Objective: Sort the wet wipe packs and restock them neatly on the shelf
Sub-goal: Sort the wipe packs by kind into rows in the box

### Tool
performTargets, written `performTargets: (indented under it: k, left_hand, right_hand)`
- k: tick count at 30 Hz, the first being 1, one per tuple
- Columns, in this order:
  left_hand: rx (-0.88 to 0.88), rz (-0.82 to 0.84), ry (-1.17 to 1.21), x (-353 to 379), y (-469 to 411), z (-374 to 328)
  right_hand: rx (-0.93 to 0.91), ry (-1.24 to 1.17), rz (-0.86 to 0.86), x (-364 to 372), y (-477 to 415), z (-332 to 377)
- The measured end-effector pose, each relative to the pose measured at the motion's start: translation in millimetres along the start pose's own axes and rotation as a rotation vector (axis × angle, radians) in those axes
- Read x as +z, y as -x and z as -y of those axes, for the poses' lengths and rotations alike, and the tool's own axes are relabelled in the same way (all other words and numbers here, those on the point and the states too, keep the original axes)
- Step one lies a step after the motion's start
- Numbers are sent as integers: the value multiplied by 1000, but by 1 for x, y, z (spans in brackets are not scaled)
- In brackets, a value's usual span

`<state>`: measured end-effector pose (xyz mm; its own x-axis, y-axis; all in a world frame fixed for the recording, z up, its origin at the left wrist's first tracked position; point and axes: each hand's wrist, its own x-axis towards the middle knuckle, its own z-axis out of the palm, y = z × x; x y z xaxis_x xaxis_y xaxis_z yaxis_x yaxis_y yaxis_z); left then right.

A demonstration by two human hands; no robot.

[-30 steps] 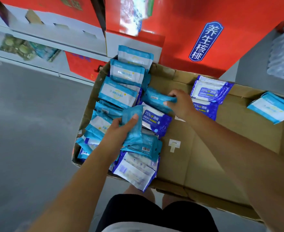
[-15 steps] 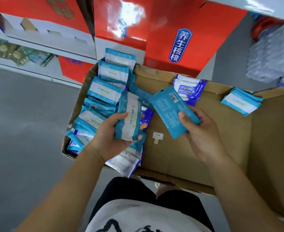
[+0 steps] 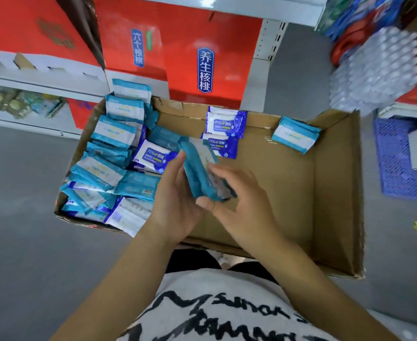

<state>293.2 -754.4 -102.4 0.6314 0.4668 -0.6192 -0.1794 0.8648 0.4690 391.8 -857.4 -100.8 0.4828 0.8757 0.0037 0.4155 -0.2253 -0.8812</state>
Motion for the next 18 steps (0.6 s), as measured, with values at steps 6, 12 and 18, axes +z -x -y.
performTargets:
  k: [6,12,18]
  left_hand:
    - [-12,-116,-33,22,5,28]
    - [5,-132,-129,37,16,41]
    - [80,-182,-210,27,30,39]
  right_hand:
    - [144,-239,-16,-35,25,-15]
    - [319,-394,-48,-47,18,-29]
    - [365,-432,12,-42,17,-41]
